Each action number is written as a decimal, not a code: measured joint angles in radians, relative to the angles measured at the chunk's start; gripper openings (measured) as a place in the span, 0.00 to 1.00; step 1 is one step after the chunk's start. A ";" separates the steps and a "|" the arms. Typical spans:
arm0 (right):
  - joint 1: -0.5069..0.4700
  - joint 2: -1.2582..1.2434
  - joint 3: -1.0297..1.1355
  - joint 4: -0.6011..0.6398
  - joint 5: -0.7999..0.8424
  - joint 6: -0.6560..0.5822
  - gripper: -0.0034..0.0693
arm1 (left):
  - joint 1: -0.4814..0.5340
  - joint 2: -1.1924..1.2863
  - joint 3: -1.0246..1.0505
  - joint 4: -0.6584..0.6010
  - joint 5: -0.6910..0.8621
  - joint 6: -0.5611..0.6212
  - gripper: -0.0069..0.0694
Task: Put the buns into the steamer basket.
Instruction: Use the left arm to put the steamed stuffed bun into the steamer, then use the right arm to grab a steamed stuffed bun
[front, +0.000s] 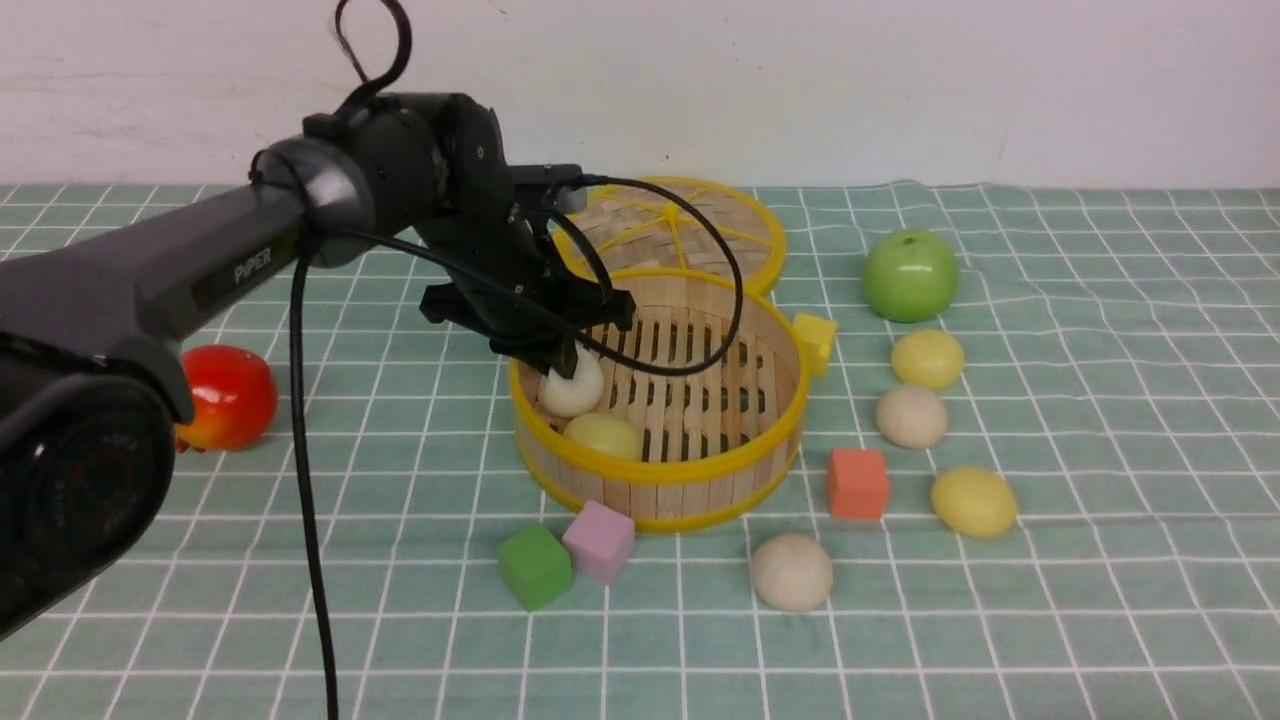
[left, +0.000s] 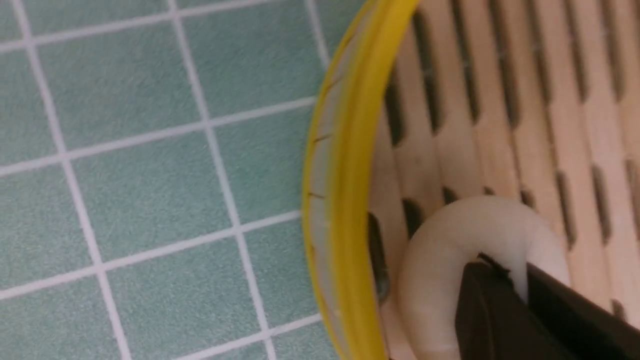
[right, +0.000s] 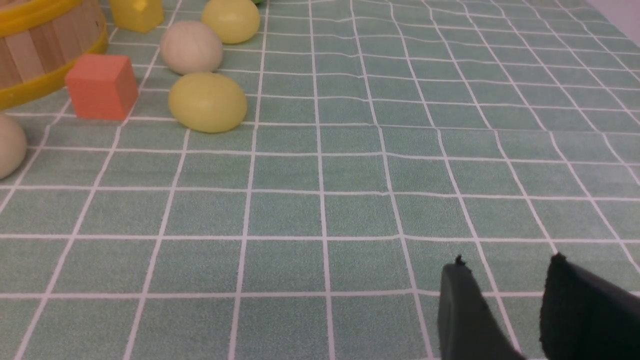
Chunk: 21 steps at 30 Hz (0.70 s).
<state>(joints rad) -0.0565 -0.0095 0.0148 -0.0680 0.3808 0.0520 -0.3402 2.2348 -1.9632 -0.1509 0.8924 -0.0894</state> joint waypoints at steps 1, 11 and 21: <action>0.000 0.000 0.000 0.000 0.000 0.000 0.38 | 0.000 0.000 0.000 0.000 0.000 -0.003 0.10; 0.000 0.000 0.000 0.000 0.000 0.000 0.38 | 0.000 0.000 -0.001 0.002 0.002 -0.041 0.36; 0.000 0.000 0.000 0.000 0.000 0.000 0.38 | 0.000 -0.145 0.001 0.016 0.064 -0.052 0.65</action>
<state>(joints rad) -0.0565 -0.0095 0.0148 -0.0680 0.3808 0.0520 -0.3402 2.0894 -1.9622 -0.1351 0.9563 -0.1409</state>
